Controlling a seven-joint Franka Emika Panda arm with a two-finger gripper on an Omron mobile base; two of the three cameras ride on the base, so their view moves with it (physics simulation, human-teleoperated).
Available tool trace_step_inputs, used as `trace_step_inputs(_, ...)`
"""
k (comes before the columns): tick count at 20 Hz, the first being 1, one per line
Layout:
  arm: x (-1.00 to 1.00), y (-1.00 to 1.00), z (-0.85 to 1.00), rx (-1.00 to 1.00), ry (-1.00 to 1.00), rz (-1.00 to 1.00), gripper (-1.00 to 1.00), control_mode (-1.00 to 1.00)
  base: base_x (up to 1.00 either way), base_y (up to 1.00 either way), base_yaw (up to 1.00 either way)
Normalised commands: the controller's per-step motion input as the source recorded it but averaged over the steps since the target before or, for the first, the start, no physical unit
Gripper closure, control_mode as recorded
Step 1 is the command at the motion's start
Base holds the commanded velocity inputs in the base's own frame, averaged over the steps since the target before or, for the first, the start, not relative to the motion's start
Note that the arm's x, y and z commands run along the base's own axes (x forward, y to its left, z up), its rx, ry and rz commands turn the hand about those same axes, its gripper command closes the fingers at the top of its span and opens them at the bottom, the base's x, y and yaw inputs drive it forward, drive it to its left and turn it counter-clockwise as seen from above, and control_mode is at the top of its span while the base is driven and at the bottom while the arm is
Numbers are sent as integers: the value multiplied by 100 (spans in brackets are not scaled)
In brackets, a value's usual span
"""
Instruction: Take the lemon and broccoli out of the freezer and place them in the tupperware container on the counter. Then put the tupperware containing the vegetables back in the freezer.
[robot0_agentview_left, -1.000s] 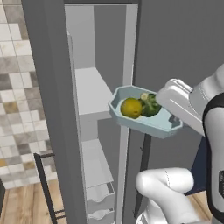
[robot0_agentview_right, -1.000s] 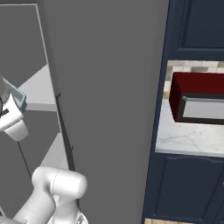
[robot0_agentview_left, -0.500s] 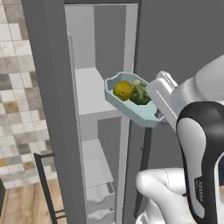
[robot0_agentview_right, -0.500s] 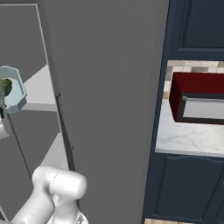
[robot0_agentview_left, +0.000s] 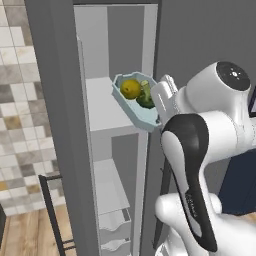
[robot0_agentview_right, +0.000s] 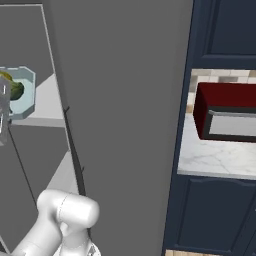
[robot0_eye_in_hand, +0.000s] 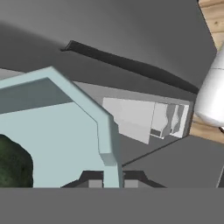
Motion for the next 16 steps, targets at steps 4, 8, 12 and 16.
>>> trace_step_inputs(4,44,49,-10,4,0,-15,100,-100,0,0,0)
trace_step_inputs(8,55,30,-10,7,0,-13,100,-100,0,0,0)
trace_step_inputs(12,61,16,-12,9,0,-8,100,-100,0,0,0)
trace_step_inputs(16,58,13,-13,8,0,-3,100,-100,0,0,0)
